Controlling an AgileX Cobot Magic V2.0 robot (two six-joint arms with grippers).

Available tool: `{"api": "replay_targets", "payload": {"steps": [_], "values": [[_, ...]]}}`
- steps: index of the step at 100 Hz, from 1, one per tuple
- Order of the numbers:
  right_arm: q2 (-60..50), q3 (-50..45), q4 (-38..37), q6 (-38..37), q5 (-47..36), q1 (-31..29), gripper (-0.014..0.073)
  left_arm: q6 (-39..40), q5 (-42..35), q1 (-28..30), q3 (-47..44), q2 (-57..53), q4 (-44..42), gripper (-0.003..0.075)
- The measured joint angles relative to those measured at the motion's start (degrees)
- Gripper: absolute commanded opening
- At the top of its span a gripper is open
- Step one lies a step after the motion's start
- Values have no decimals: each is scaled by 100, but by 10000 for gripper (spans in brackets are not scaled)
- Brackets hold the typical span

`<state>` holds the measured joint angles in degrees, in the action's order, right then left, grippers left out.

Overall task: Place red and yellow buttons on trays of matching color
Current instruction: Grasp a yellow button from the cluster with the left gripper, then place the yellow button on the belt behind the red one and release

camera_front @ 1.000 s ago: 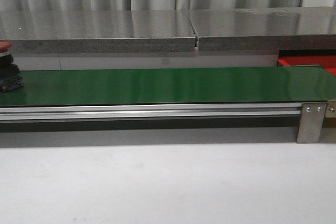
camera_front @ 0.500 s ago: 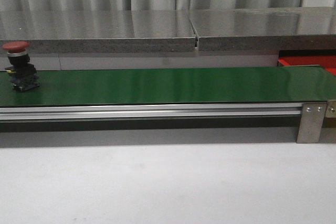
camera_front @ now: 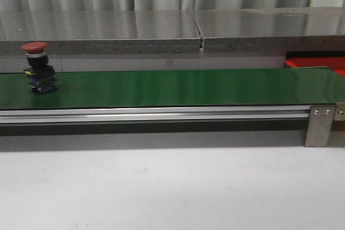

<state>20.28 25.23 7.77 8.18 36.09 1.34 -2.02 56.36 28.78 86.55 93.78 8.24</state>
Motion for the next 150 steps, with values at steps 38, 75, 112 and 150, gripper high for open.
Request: {"api": "replay_targets", "payload": {"steps": [38, 75, 112, 150], "values": [[0, 0, 0, 0, 0, 0, -68, -125, 144, -838, 13, 678, 0, 179], [0, 0, 0, 0, 0, 0, -68, -171, 223, -946, 13, 1097, 24, 549], [0, 0, 0, 0, 0, 0, -68, -720, -65, -1191, 13, 556, 330, 449], [0, 0, 0, 0, 0, 0, -68, -1215, -76, -2605, 13, -205, 404, -19]]}}
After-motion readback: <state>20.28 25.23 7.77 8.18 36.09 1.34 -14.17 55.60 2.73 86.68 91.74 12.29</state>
